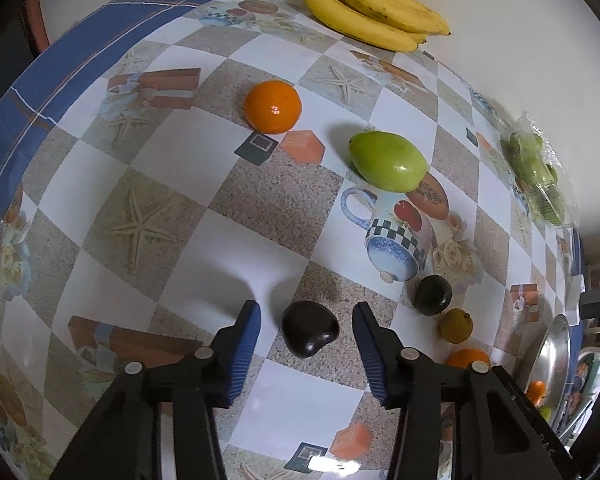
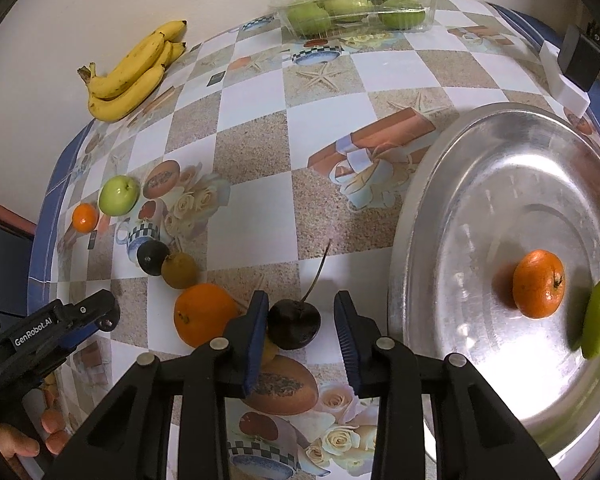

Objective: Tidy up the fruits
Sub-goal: 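Grasp the dark plum with the left gripper while the right gripper lifts the cherry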

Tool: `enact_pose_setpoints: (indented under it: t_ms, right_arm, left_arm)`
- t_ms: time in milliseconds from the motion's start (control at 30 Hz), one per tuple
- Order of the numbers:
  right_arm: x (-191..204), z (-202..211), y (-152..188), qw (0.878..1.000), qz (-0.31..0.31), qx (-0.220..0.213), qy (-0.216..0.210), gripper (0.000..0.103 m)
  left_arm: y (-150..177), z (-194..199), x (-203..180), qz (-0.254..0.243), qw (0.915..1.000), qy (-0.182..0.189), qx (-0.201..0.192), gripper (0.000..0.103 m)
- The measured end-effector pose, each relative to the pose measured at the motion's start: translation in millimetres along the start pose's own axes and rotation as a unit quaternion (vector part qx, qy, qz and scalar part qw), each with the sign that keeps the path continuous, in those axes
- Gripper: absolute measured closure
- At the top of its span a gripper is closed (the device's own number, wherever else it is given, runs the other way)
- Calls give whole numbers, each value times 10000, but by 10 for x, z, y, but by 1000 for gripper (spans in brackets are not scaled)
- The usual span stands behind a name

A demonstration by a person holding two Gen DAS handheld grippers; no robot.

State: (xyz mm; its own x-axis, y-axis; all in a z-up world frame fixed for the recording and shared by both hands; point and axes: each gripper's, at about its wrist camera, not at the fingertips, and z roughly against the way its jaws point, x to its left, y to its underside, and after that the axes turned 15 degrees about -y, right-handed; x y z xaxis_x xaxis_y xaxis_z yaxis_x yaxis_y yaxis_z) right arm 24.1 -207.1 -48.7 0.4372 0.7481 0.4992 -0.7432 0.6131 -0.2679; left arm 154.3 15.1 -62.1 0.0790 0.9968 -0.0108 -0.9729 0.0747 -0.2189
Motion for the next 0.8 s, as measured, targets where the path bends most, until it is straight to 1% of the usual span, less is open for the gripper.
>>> enact_pose_setpoints:
  t_ms: [100,167,233,267,533,800]
  right_arm:
    - [18,-16,3,10000,25,25,5,69]
    - [21,-21,1,10000,19,29,-15,71]
    - [26,-23,1,10000,18,33,-40,74]
    - [31,-21,1,10000,21,33,-57,75]
    - [36,-13,2,9999,26,43,-91,77]
    - [26,34,0,10000,35,23,-83,77]
  left_arm:
    - [-2,-3,-14,-21,10000,33,9,59]
    - [-1,-7,-17,-23,10000,35,21,67]
    - [-5,-10,-18,-16,10000,28,23,70]
    - [-6,-8,-11,-11,10000,35,25,71]
    - [-7,20,-5,35,9999,105,37,72]
    - [-24,172,-26,26,9999,146,-81,72]
